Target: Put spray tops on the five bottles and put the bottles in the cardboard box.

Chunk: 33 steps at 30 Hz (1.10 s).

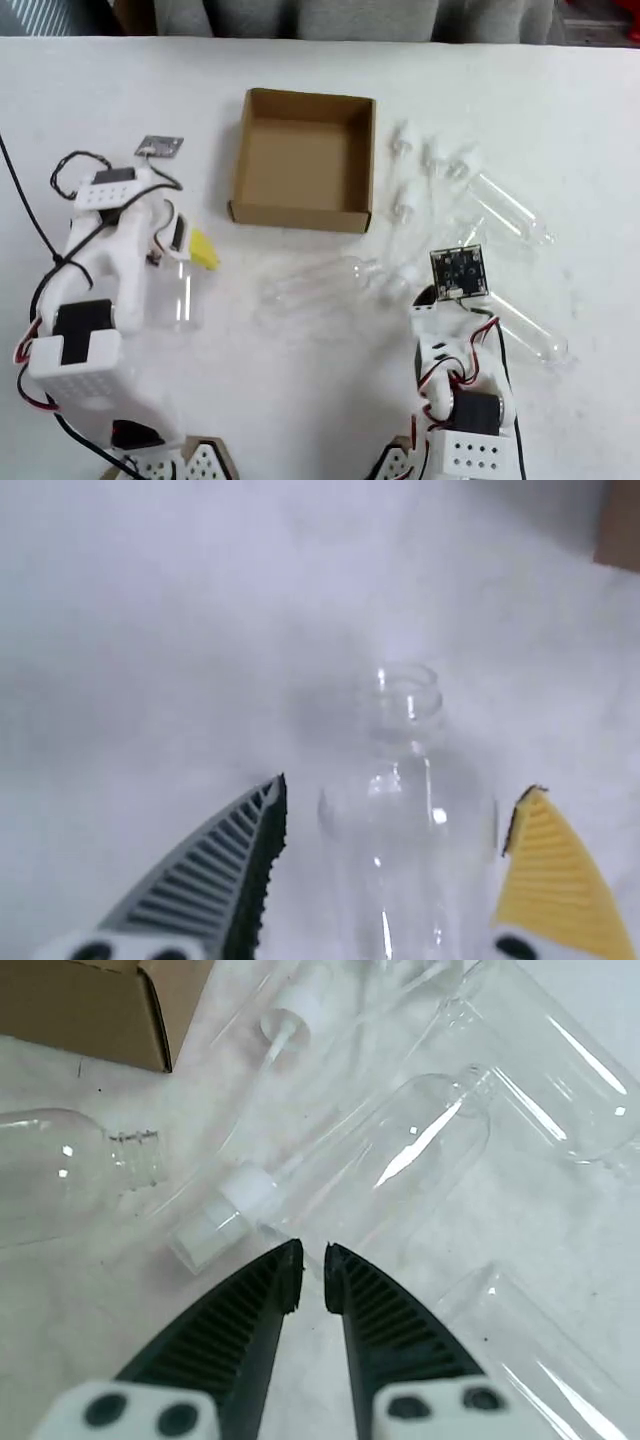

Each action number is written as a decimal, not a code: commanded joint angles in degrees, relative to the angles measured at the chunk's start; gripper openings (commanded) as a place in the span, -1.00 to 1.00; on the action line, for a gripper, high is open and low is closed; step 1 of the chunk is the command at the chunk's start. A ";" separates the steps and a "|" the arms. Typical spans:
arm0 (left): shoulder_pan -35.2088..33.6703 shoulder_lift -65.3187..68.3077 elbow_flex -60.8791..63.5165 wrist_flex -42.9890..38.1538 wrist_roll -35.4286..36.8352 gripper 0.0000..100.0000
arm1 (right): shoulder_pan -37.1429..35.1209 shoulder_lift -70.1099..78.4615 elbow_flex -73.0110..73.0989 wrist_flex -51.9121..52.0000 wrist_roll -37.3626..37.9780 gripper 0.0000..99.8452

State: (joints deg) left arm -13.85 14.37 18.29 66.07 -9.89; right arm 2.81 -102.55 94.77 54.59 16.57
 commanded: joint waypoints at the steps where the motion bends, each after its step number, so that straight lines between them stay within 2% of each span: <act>1: -0.04 -0.57 0.62 -3.25 0.00 -0.31 | 0.31 -0.40 -0.35 -1.27 0.79 -0.94; 15: 2.42 -0.57 2.20 -4.84 4.22 -0.31 | 0.31 -0.40 -0.35 -1.27 0.79 -0.94; 18: 2.42 -0.48 2.29 -4.84 3.52 -0.46 | 0.31 -0.40 -0.35 -1.27 0.79 -0.94; 22: 2.42 -0.48 2.29 -4.84 3.52 -0.93 | 0.31 -0.40 -0.35 -1.27 0.79 -0.94; 23: 2.42 -0.48 2.29 -4.84 3.52 -0.98 | 0.31 -0.40 -0.35 -1.27 0.79 -0.94; 26: 2.07 -0.48 2.29 -4.84 3.52 -0.88 | 0.31 -0.40 -0.35 -1.27 0.79 -0.94; 29: 1.63 -0.75 2.29 -4.57 3.60 -0.96 | 0.40 -0.40 -0.44 -1.10 0.79 -0.94; 33: -1.45 -1.01 2.37 -4.22 4.04 -0.96 | 0.40 -0.40 -0.70 -1.27 0.79 -0.94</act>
State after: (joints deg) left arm -12.62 14.37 21.01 62.02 -6.46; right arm 2.81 -102.55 94.77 54.59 16.57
